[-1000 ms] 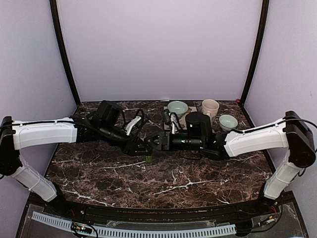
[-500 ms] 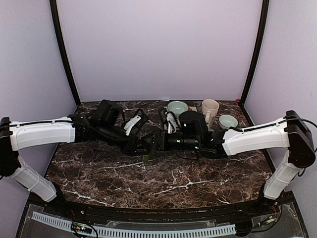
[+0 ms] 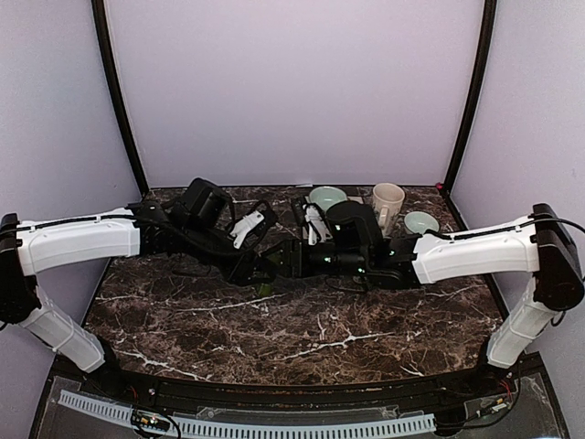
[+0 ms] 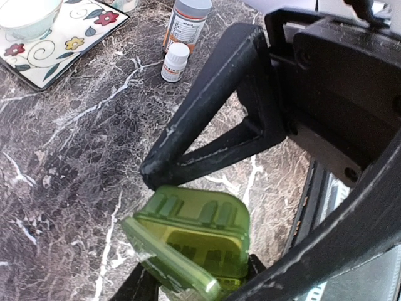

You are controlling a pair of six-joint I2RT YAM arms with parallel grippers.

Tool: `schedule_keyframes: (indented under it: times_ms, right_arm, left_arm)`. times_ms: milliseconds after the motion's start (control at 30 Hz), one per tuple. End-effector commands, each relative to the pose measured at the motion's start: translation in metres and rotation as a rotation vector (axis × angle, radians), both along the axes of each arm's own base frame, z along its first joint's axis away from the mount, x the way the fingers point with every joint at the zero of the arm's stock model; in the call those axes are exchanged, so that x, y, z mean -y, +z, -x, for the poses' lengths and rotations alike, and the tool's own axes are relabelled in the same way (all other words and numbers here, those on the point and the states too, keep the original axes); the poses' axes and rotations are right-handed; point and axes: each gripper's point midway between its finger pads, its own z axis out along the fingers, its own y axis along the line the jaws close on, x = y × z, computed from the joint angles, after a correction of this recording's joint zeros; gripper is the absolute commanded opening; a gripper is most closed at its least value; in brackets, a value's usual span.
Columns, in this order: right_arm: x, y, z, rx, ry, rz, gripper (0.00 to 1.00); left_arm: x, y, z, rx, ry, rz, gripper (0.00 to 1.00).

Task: Sort the pills into containers
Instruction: Open the lid of the pill container.

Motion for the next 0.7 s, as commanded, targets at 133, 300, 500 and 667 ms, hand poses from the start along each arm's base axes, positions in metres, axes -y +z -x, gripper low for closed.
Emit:
schedule_keyframes:
  times_ms: [133,300,500,667]
  right_arm:
    - [0.043,-0.053,-0.018,-0.014,-0.094,0.27,0.61]
    - [0.047,-0.054,-0.02,-0.007,-0.094,0.287,0.61]
    - [0.053,-0.052,-0.022,0.016,-0.096,0.31,0.61]
    - [0.061,-0.047,-0.024,0.051,-0.095,0.336,0.62]
  left_arm:
    - [0.02,0.03,0.015,0.133,-0.139,0.001,0.15]
    - [0.021,0.027,0.017,0.164,-0.162,-0.031,0.16]
    - [0.02,0.022,0.022,0.197,-0.201,-0.082,0.16]
    - [0.019,0.019,0.028,0.22,-0.233,-0.106,0.17]
